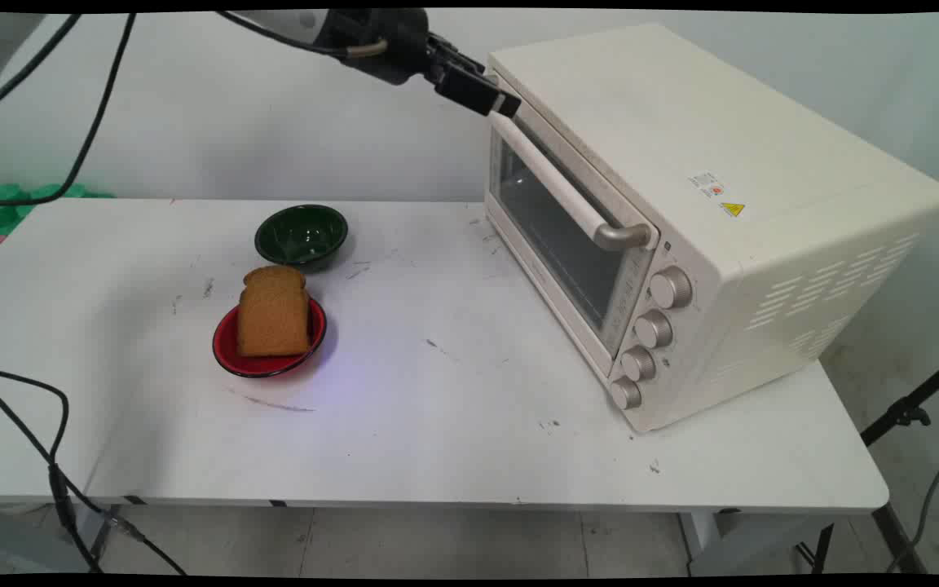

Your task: Open the oven

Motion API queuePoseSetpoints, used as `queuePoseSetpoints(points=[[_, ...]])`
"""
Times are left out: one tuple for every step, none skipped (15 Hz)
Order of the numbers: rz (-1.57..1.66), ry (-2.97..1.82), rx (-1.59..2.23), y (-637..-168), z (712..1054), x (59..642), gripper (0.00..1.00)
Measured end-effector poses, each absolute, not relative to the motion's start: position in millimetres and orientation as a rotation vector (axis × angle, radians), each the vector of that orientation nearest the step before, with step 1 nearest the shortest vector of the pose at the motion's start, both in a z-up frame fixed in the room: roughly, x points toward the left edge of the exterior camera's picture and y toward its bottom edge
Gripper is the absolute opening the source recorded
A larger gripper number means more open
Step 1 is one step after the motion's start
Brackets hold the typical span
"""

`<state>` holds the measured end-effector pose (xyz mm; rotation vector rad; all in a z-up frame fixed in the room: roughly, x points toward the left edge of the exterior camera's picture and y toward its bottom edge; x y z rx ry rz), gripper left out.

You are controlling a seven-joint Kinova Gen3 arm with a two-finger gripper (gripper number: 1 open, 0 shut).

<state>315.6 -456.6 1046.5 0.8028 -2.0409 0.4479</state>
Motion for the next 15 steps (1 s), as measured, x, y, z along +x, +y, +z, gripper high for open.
queuePoseSetpoints(points=[[0.448, -2.04, 0.804, -457, 1047, 314, 1.0], [0.45, -2.038, 0.805, -459, 1048, 311, 1.0], [0.451, -2.036, 0.807, -461, 1049, 308, 1.0], [0.452, -2.034, 0.81, -463, 1049, 305, 1.0], [0.453, -2.032, 0.813, -464, 1050, 303, 0.0], [0.456, -2.031, 0.814, -466, 1050, 300, 0.0], [0.458, -2.032, 0.815, -468, 1050, 298, 0.0], [0.462, -2.033, 0.818, -471, 1049, 295, 0.0], [0.466, -2.036, 0.82, -473, 1048, 293, 0.0], [0.469, -2.038, 0.821, -474, 1047, 291, 0.0], [0.472, -2.04, 0.821, -476, 1047, 289, 0.0], [0.474, -2.042, 0.822, -477, 1046, 289, 0.0], [0.477, -2.044, 0.823, -477, 1045, 288, 0.0], [0.48, -2.047, 0.825, -478, 1044, 287, 0.0], [0.483, -2.05, 0.826, -479, 1043, 286, 0.0]])
